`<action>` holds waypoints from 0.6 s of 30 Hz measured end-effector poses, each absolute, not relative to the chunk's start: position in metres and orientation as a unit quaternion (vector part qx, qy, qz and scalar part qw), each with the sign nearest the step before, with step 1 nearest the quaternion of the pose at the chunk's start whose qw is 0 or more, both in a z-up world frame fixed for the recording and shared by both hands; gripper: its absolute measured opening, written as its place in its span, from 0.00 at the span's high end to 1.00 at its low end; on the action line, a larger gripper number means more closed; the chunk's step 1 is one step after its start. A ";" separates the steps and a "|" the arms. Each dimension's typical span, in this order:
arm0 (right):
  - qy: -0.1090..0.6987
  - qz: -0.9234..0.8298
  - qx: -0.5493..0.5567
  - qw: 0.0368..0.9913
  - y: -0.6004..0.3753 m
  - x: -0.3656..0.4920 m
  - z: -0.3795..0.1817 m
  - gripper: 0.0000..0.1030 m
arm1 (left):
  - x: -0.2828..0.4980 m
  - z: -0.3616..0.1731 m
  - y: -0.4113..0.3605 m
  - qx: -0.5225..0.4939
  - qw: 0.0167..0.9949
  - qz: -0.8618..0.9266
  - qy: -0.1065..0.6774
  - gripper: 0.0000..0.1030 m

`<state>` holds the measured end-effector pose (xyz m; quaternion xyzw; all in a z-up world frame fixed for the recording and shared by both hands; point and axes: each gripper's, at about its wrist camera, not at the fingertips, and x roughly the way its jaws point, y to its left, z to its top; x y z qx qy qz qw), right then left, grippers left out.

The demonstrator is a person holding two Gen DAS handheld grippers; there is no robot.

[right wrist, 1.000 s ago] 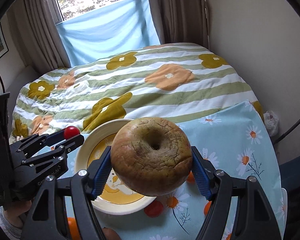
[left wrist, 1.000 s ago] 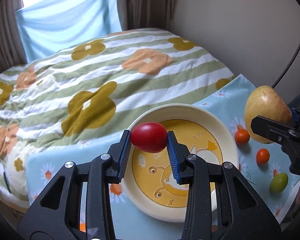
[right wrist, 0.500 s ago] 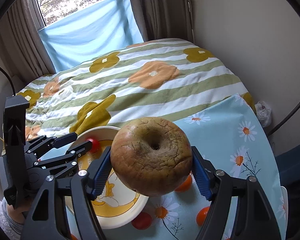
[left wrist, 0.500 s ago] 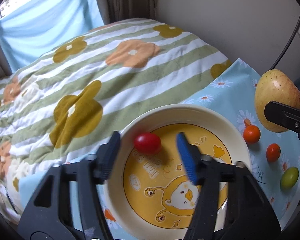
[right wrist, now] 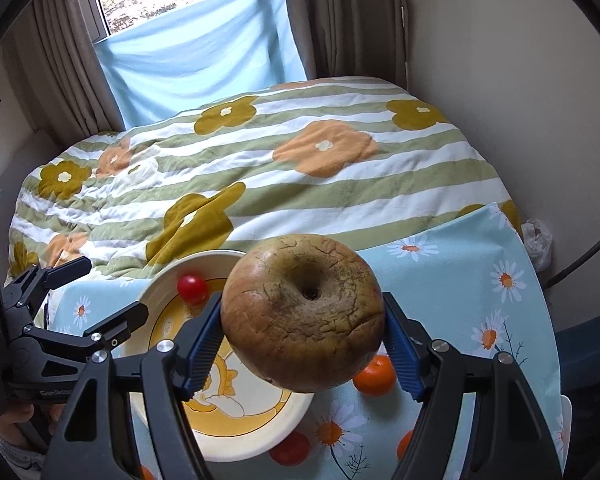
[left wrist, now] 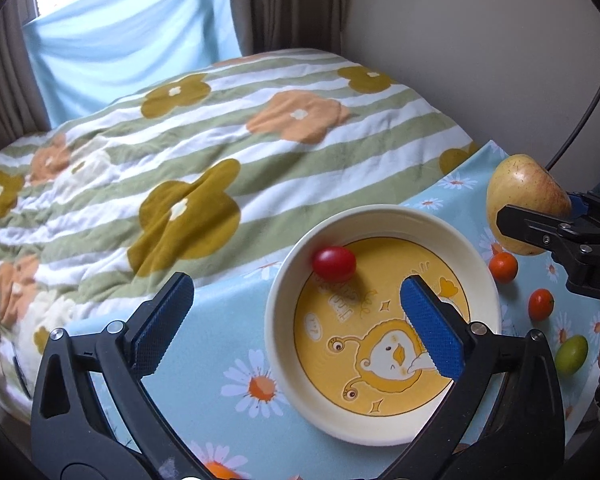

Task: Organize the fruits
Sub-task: 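Drop the red tomato into the bowl with the left tool while the right tool carries the apple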

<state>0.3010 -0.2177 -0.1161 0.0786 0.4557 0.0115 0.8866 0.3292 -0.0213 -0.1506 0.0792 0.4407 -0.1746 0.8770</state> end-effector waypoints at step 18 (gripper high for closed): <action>0.475 0.089 -0.022 0.875 -0.166 0.332 -0.166 0.32 | 0.295 -0.158 0.041 0.039 0.877 -0.092 0.470 0.00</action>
